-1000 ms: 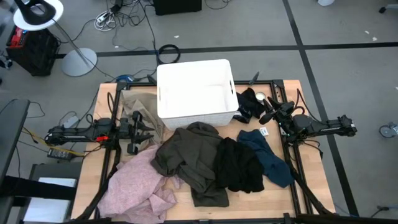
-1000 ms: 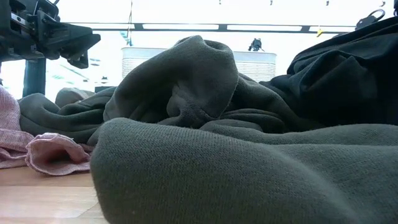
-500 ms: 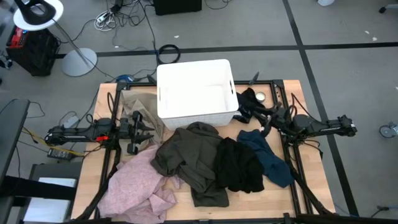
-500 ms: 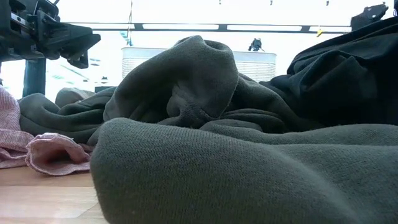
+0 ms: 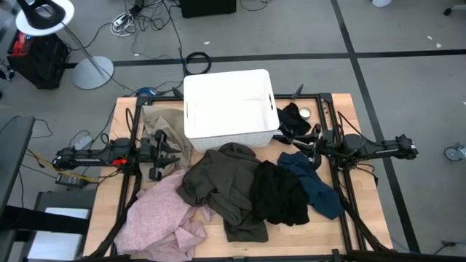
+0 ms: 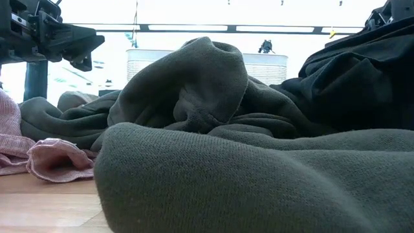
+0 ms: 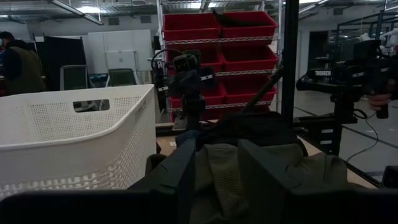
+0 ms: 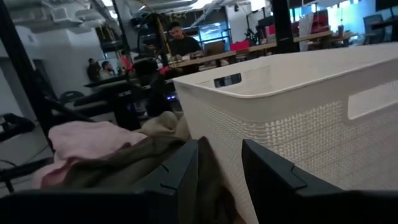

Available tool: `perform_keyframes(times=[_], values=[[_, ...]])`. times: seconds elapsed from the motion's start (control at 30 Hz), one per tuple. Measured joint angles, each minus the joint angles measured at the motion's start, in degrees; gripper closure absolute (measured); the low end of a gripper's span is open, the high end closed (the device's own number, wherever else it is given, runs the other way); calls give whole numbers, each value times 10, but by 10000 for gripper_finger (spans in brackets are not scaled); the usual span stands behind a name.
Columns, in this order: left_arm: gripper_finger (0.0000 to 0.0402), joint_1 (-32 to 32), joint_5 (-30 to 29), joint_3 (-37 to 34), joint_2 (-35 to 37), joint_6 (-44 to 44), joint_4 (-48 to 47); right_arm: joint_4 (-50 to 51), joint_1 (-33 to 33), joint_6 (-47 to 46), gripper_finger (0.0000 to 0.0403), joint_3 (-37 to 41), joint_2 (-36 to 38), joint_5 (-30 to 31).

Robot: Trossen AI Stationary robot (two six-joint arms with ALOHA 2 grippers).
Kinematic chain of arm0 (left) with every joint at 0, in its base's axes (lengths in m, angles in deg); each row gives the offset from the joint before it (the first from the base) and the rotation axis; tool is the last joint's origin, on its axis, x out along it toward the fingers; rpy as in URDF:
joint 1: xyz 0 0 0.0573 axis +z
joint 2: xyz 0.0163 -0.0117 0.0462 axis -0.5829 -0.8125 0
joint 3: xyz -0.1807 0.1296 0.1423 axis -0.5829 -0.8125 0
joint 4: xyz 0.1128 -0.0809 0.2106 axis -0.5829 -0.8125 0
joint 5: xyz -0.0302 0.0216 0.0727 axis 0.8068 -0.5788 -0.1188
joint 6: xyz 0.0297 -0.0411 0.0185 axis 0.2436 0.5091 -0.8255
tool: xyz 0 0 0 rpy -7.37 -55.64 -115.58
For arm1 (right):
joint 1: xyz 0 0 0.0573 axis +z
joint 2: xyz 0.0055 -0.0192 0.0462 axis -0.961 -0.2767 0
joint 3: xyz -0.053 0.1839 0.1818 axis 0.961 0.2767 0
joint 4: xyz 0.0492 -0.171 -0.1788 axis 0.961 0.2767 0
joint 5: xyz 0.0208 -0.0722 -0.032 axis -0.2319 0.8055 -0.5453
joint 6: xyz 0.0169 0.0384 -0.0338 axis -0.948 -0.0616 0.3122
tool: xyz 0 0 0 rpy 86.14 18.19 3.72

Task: Sort clothes
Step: Put the black underwear into the white laundry bin

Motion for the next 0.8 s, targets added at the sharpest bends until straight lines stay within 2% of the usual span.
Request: perform_keyframes(times=[0.2,0.43,0.7,0.8], values=[[276,0,0,0,0,0,0,3,0,27,275,0,0,-13],[276,0,0,0,0,0,0,143,0,53,275,-84,-31,-9],[276,0,0,0,0,0,0,259,-1,53,283,-232,-121,96],[276,0,0,0,0,0,0,294,-14,34,289,-289,-164,108]])
